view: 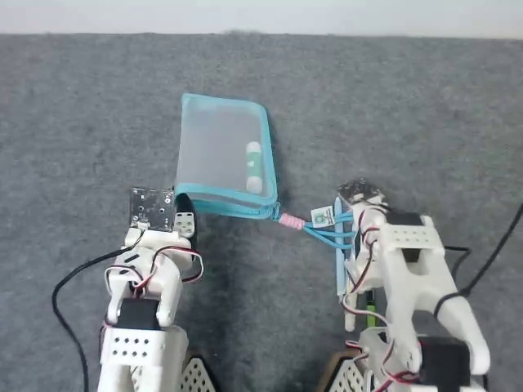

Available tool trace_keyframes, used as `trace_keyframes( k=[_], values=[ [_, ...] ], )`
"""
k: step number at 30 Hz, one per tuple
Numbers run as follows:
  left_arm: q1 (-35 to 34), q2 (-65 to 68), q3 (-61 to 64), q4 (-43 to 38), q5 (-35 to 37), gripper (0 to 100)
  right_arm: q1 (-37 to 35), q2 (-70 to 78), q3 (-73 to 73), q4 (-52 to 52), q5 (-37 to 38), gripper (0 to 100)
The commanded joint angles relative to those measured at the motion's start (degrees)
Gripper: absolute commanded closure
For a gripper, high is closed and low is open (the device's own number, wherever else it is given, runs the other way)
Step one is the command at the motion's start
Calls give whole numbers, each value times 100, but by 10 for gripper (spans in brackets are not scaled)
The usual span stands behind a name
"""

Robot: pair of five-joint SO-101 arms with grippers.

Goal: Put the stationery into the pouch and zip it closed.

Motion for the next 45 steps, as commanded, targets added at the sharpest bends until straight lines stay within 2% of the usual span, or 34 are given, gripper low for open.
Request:
trace_keyframes(
  k=[1, 4, 7, 13, 19, 25, 31, 33, 39, 44, 45],
  values=[
    [-62, -88, -426, 53, 105, 989, 84, -163, 176, -338, 62, 910],
    [-62, -79, -426, 53, 105, 989, 92, -163, 193, -409, 62, 996],
    [-62, -79, -426, 62, 105, 989, 198, -163, 149, -585, 53, 992],
    [-62, -79, -426, 62, 105, 989, 1103, -48, -1134, -338, 70, 992],
    [-62, -79, -418, 79, 105, 989, 1666, 1288, -2848, -110, 79, 992],
    [-62, -105, -356, 53, 105, 989, 1754, 2695, -3771, -163, 334, 988],
    [-62, -105, -356, 44, 105, 989, 1842, 3108, -3912, -154, 404, 861],
    [-62, -105, -356, 44, 105, 989, 1868, 3125, -3903, -110, 404, 854],
    [-62, -105, -356, 35, 105, 989, 1859, 3160, -3481, -145, 563, 857],
    [-62, -105, -356, 35, 105, 989, 1877, 3108, -3253, -110, 545, 998],
    [-62, -105, -356, 35, 105, 989, 1877, 3108, -3253, -92, 536, 987]
  ],
)
